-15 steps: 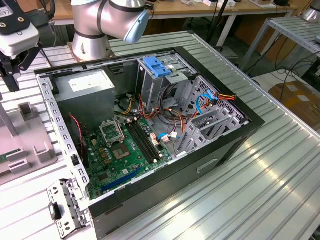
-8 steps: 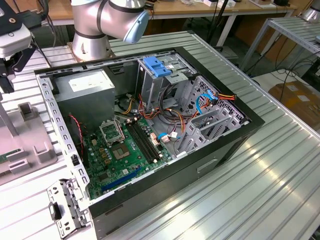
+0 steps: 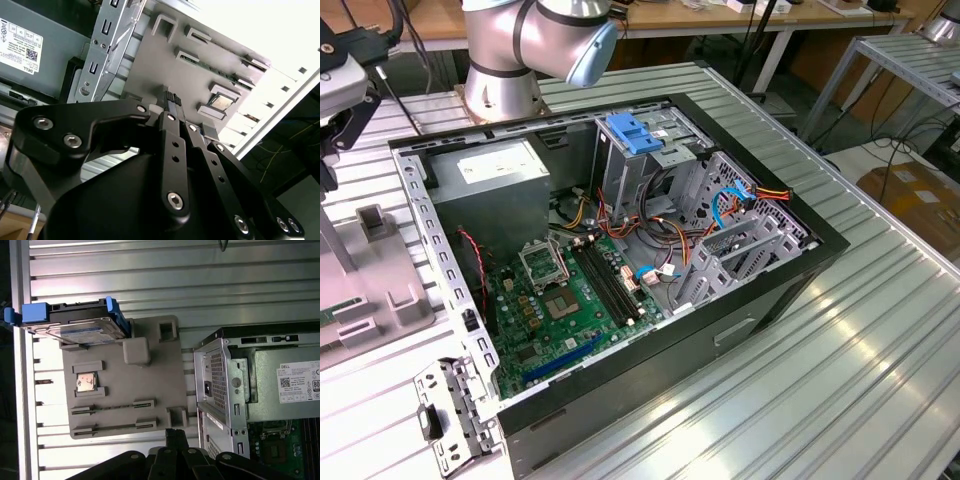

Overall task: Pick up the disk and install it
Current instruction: 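Reach for the disk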

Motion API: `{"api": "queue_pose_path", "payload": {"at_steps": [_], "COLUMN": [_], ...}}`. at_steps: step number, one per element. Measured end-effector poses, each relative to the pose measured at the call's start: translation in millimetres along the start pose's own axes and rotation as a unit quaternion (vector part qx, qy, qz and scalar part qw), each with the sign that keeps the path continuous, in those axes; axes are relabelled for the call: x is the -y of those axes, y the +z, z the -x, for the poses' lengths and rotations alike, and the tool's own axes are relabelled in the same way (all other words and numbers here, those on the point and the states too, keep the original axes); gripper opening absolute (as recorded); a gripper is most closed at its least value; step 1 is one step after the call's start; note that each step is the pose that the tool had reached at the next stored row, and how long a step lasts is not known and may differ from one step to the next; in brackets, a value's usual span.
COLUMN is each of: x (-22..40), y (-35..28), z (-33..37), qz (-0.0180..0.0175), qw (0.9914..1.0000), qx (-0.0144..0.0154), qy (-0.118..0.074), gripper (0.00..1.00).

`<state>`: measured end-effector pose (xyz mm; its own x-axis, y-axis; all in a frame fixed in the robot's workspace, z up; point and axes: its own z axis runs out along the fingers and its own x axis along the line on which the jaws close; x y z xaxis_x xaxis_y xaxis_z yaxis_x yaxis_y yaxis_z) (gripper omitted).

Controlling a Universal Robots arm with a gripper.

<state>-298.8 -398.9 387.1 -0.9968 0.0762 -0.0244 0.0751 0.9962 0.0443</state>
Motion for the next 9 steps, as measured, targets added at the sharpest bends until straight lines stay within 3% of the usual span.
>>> {"api": "queue_pose_path", "payload": {"at_steps": [9], "x": [0.7], "y": [2.5], "z": [-10.2], "qz": [0.0], "qw": [1.0], "qx": [0.0], "qy": [0.0], "gripper": [0.11]}}
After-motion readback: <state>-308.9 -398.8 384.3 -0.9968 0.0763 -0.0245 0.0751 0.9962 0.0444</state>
